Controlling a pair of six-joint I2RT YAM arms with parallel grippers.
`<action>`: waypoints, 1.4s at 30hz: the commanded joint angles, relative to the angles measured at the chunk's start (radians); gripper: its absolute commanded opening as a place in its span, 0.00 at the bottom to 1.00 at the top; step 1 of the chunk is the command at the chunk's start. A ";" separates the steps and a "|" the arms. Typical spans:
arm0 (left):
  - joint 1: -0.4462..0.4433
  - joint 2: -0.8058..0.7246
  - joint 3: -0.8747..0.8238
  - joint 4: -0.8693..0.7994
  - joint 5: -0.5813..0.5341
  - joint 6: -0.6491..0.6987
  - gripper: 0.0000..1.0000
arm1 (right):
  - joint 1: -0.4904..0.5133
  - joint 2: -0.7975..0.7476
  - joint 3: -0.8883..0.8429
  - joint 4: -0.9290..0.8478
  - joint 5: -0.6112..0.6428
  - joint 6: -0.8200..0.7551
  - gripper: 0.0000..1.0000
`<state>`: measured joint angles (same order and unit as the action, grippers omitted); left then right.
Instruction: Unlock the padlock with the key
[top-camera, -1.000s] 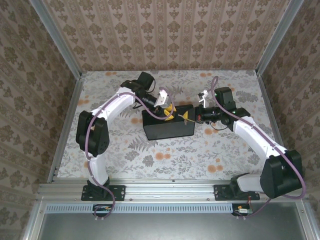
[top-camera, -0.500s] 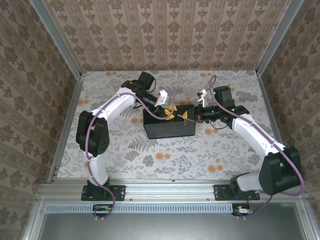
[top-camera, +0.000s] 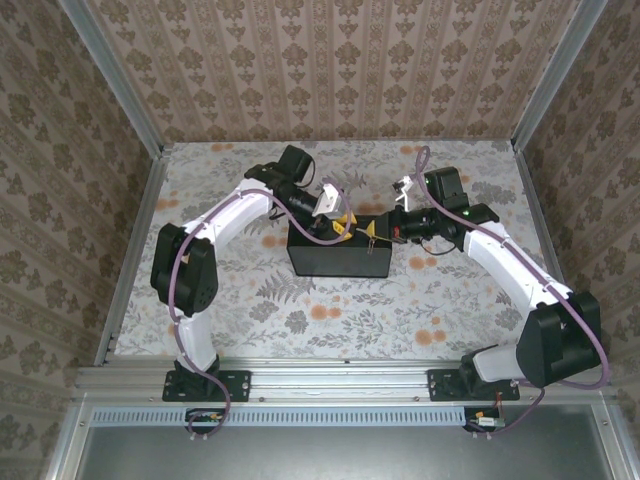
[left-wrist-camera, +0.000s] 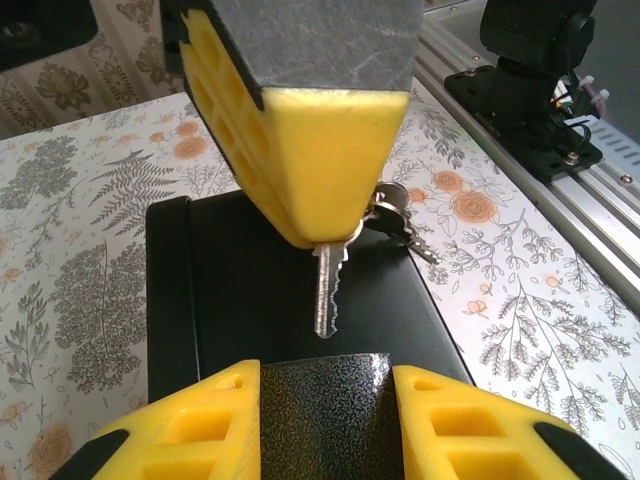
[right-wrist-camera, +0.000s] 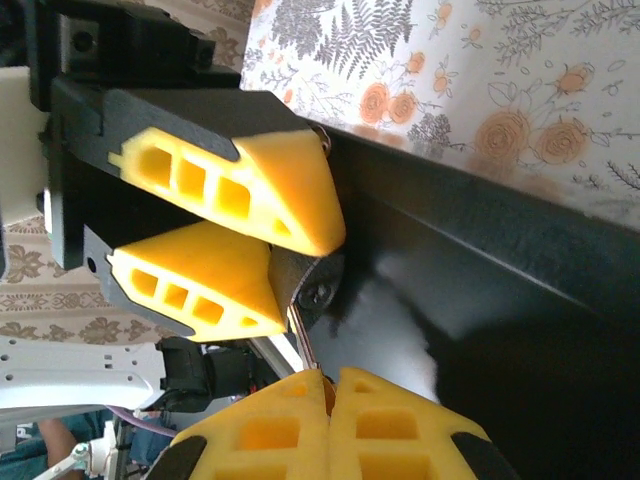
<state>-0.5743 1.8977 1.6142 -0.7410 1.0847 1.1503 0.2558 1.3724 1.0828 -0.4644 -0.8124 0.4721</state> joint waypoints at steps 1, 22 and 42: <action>0.004 -0.058 0.000 0.051 0.059 -0.017 0.23 | 0.005 0.002 0.014 -0.050 0.024 -0.024 0.00; 0.001 -0.067 -0.013 0.047 0.065 -0.011 0.22 | 0.017 0.049 0.011 0.025 0.028 0.011 0.00; 0.017 -0.069 -0.039 0.063 0.047 -0.022 0.20 | 0.005 0.034 -0.011 0.025 0.011 0.000 0.00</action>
<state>-0.5667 1.8885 1.5799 -0.7006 1.0698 1.1351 0.2661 1.4212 1.0824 -0.4484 -0.7895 0.4808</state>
